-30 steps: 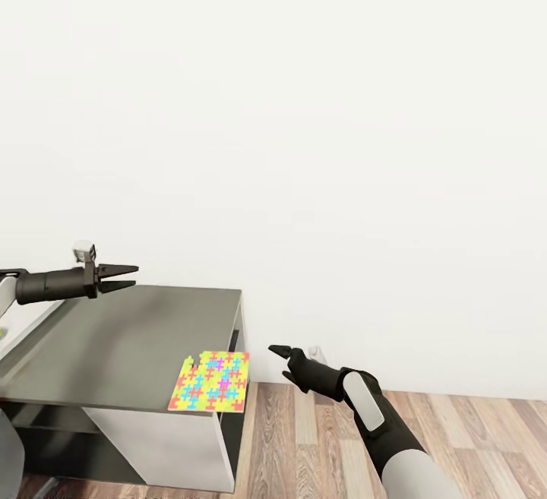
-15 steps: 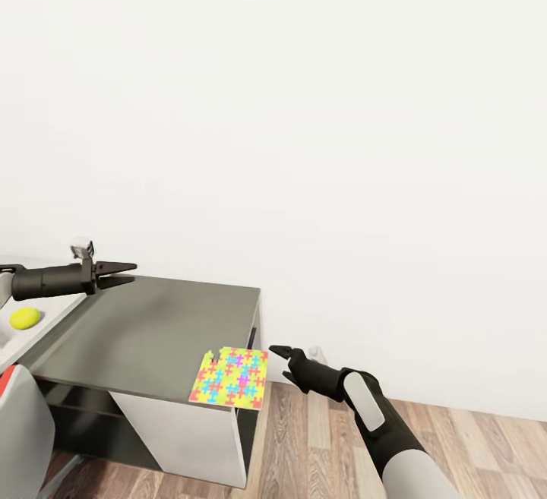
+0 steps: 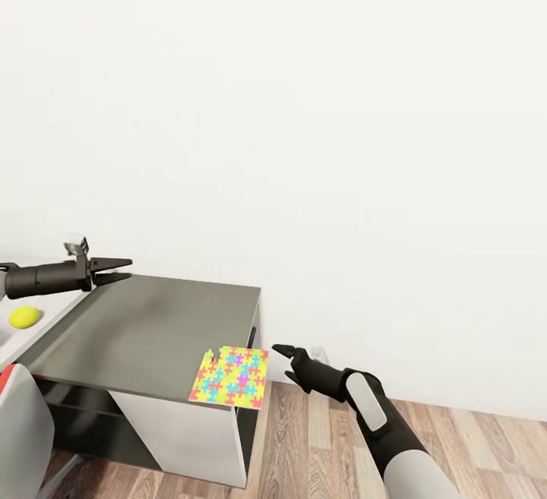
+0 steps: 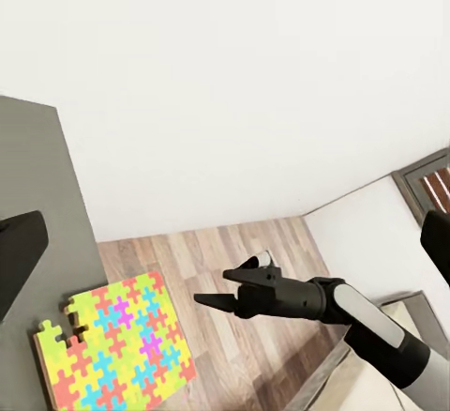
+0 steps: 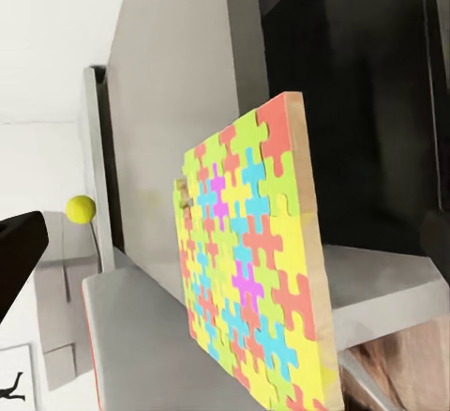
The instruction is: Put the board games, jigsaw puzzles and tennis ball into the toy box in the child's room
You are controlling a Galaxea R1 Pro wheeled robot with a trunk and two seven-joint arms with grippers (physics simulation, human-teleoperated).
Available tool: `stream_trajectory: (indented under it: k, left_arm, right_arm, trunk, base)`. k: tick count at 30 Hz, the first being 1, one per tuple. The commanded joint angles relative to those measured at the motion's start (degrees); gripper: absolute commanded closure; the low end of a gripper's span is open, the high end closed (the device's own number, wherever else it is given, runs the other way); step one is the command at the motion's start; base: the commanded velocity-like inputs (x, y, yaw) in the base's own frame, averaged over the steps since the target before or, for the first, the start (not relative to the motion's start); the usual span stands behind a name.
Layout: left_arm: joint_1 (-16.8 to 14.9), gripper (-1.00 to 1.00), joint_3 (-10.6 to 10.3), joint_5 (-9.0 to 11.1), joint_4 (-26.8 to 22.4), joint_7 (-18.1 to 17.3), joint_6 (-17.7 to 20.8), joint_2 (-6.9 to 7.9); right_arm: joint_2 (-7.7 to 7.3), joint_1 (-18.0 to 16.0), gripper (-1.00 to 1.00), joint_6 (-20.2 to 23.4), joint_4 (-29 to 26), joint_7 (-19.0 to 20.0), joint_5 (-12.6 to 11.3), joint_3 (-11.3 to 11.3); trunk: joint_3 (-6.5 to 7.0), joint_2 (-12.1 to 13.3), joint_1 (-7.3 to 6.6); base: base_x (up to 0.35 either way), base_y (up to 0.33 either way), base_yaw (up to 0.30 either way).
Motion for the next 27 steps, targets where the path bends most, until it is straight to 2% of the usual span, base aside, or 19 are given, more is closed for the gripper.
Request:
stream_trajectory:
  k: [1,12,17,23,27]
  left_arm:
    - [-0.07,-1.00,-0.17,0.17,0.04,-0.16,0.29,0.05]
    - [-0.06,-1.00,-0.14,0.18,0.04,-0.18,0.29,0.01]
    - [-0.07,-1.00,-0.14,0.20,0.04,-0.18,0.29,0.01]
    - [-0.07,-1.00,-0.14,0.26,-0.03,-0.18,0.29,0.01]
    - [-0.06,-1.00,-0.14,0.26,-0.04,-0.18,0.29,0.01]
  right_arm:
    - [0.07,-0.04,-1.00,0.42,-0.01,0.15,0.09,-0.33]
    - [0.07,-0.04,-1.00,0.42,0.00,0.15,0.09,-0.37]
    - [0.07,-0.04,-1.00,0.42,0.00,0.13,0.09,-0.35]
    - [0.07,-0.04,-1.00,0.42,0.00,0.10,0.12,-0.34]
    - [0.07,-0.04,-1.00,0.42,0.00,0.10,0.16,-0.37]
  trunk:
    - [-0.25,-0.46,0.23]
    - [-2.22,-4.87,2.64]
    - [-2.22,-4.87,2.64]
    - [-3.30,-7.28,3.96]
    - [-3.30,-7.28,3.96]
  base:
    - [0.000,0.000,0.000]
    - [0.000,0.000,0.000]
    - [0.000,0.000,0.000]
    - [0.000,0.000,0.000]
    - [0.000,0.000,0.000]
